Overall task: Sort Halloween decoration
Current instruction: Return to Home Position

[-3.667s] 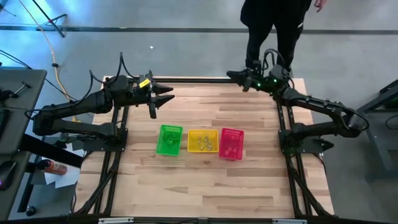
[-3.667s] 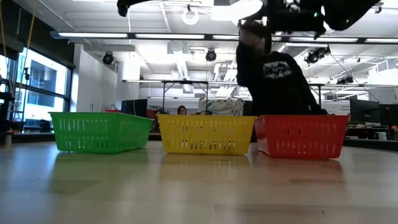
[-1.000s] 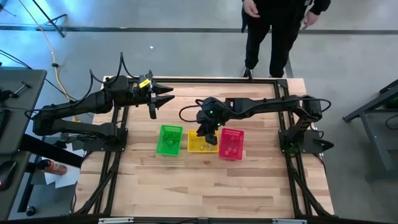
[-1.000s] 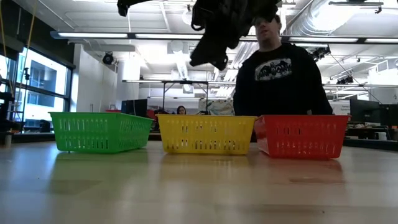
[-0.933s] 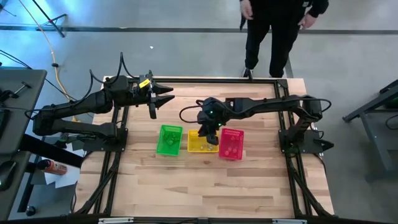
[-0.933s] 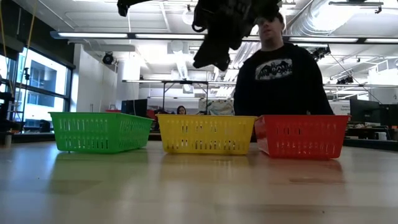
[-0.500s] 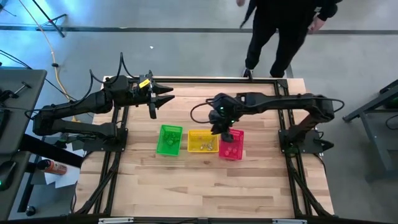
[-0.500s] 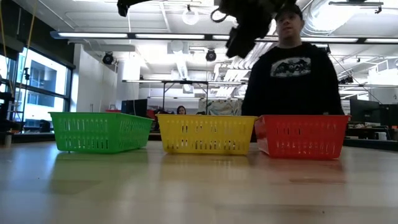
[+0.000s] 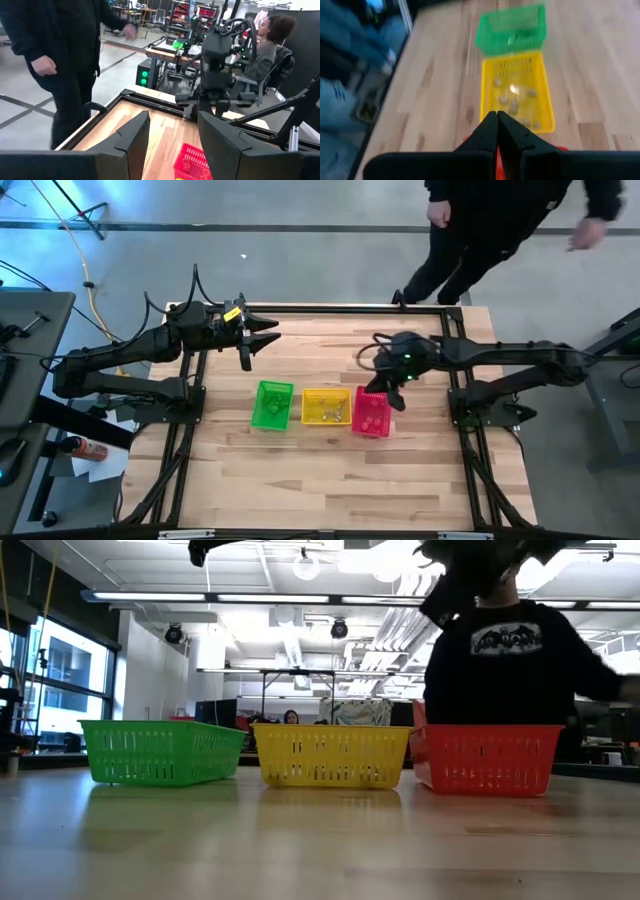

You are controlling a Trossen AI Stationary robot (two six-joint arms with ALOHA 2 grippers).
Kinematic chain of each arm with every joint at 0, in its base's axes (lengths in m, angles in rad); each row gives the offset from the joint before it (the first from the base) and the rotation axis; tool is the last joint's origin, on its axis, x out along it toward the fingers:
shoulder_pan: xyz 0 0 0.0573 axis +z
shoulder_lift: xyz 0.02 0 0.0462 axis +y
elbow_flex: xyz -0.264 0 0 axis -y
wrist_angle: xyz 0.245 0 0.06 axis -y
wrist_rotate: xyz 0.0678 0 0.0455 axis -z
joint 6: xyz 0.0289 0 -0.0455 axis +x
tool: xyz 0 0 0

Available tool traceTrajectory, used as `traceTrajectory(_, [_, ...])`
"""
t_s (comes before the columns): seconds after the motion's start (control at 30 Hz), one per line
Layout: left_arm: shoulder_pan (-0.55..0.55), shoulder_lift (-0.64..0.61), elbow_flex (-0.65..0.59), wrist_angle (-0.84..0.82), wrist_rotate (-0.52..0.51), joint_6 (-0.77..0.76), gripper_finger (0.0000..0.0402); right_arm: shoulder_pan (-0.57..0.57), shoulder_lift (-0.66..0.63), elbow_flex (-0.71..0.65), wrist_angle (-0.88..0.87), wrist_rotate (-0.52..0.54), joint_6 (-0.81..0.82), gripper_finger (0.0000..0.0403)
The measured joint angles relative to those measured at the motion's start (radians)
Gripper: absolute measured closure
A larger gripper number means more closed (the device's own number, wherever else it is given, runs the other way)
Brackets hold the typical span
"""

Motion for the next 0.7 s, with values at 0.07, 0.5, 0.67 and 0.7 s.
traceTrajectory(0.07, [0.000,0.000,0.000,-0.001,0.000,0.000,0.0245,0.000,-0.064,-0.067,0.098,0.013,0.063,0.0398])
traceTrajectory(0.5, [-0.003,0.000,0.000,-0.001,0.047,-0.053,0.0245,0.003,-0.235,-0.242,0.820,0.135,0.267,0.0402])
traceTrajectory(0.67, [-0.024,0.000,0.000,-0.001,0.060,-0.054,0.0245,0.003,-0.234,-0.227,0.777,0.132,0.208,0.0402])
traceTrajectory(0.7, [-0.031,0.000,0.000,-0.002,0.060,-0.054,0.0245,0.003,-0.234,-0.227,0.773,0.132,0.200,0.0402])
